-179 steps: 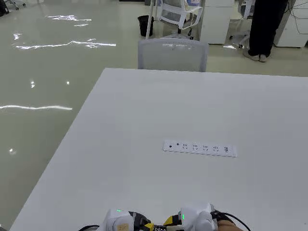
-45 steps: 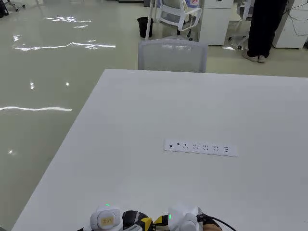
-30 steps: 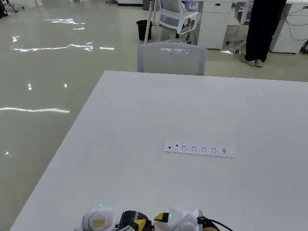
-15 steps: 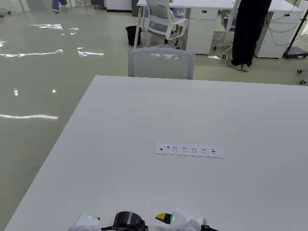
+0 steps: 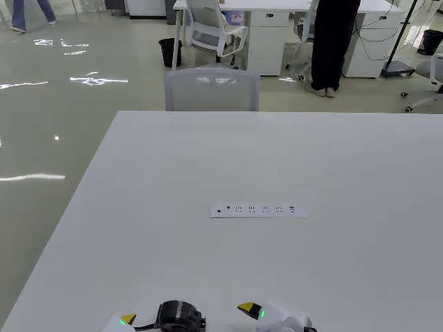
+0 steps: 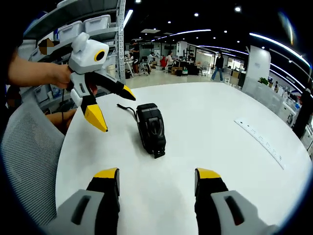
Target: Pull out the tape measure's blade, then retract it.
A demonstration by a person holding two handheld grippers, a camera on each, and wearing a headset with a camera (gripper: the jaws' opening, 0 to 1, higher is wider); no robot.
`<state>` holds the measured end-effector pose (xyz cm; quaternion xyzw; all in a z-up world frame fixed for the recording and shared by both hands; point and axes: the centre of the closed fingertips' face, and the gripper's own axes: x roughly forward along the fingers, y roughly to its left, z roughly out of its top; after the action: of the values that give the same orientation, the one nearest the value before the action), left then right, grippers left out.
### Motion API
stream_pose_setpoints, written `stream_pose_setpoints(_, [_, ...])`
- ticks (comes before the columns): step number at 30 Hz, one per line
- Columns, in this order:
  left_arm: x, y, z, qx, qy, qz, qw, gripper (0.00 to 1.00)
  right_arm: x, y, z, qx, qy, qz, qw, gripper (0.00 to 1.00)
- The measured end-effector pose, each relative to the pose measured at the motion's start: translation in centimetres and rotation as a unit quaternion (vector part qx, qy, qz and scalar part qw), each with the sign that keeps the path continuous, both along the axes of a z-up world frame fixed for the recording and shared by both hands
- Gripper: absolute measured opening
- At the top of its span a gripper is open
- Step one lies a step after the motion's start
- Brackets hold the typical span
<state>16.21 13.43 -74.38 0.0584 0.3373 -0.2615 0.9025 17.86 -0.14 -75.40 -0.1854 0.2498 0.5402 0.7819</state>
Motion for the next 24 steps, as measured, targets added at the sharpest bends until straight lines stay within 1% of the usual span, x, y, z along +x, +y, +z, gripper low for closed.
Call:
stream_pose_setpoints(4, [-0.9,-0.3,0.4,0.011,-0.001,-0.020,0.9997,0.87,-0.7,-1.0,0.9,0.008,0.002,-0.020,0.9998,0.66])
stream_pose_setpoints(7, [-1.3,-0.2,0.5,0.013,-0.002,-0.028,0.9995,0.87,-1.3,-1.7,1.4,0.019,0.012,-0.040,0.9989,0.70])
stream_pose_setpoints(12, [-1.8,-0.2,0.7,0.014,-0.006,-0.039,0.9991,0.90,-2.0,-3.2,2.1,0.025,0.006,-0.060,0.9979,0.72])
stream_pose_setpoints(20, [-2.6,0.0,1.3,0.025,-0.015,-0.057,0.9979,0.94,-2.8,-5.3,3.0,0.027,0.000,-0.079,0.9965,0.76])
stream_pose_setpoints(24, [-2.9,0.1,1.3,0.022,-0.016,-0.061,0.9978,0.96,-3.3,-6.3,3.4,0.028,-0.001,-0.082,0.9962,0.80])
